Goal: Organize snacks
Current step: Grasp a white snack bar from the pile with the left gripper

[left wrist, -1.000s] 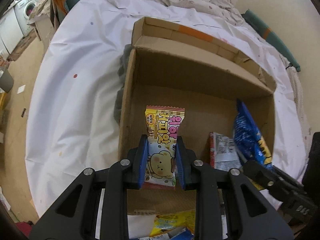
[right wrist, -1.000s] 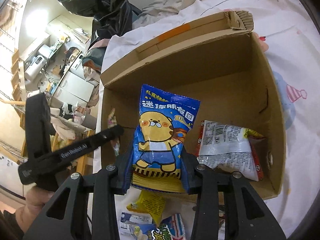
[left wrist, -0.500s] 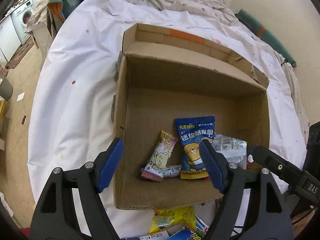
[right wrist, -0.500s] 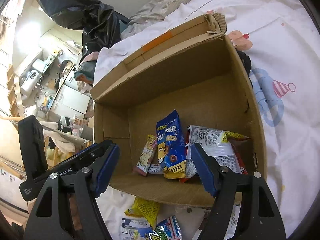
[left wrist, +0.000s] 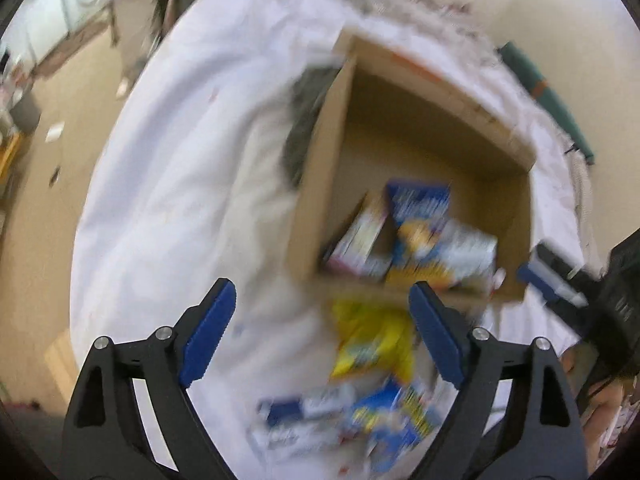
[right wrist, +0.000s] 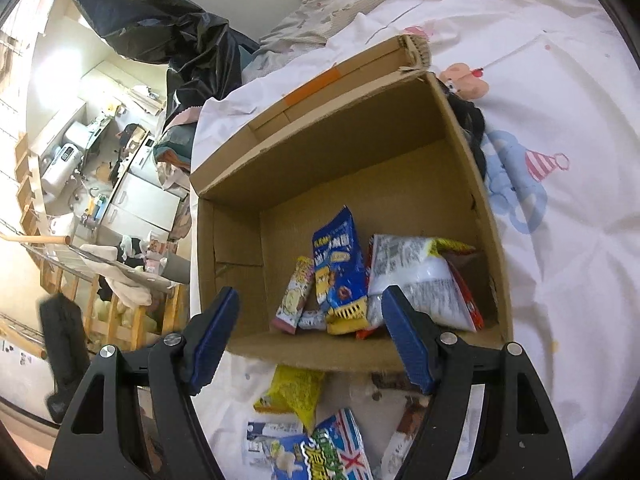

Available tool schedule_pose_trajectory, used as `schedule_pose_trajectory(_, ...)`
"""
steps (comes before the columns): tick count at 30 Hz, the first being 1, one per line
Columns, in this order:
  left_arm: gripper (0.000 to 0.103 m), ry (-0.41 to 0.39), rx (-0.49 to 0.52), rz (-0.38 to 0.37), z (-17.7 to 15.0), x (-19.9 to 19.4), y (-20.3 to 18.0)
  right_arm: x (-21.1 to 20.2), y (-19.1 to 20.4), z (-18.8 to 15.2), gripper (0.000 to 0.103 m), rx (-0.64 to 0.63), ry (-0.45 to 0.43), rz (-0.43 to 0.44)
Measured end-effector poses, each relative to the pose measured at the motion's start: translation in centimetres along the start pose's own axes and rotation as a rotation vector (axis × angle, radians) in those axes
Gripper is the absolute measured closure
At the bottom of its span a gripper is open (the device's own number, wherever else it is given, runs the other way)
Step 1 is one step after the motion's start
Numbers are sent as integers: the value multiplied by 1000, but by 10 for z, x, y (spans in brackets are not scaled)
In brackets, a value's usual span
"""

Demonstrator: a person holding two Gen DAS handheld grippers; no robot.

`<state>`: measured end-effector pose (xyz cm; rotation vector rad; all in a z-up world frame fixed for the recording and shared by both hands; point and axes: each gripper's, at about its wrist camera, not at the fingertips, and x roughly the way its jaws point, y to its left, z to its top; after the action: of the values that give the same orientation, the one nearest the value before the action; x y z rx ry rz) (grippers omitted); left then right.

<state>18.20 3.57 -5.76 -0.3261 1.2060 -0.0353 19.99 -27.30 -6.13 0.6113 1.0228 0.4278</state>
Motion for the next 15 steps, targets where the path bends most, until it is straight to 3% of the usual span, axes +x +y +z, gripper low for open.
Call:
schedule_pose_trajectory(5, 17, 190, -105, 64, -39, 39, 31, -11, -1, -15, 27, 1, 0, -16)
schedule_pose_trajectory(7, 17, 246, -80, 96, -47, 54, 32, -13, -3, -22, 27, 13, 8, -15)
schedule_pose_trajectory(11, 17, 299, 187, 167, -50, 59, 8, -23, -10, -37, 27, 35, 17, -6)
schedule_pose_trajectory(15, 17, 361, 463, 173, -51, 60, -15, -29, -19, -47, 27, 70, 28, 13)
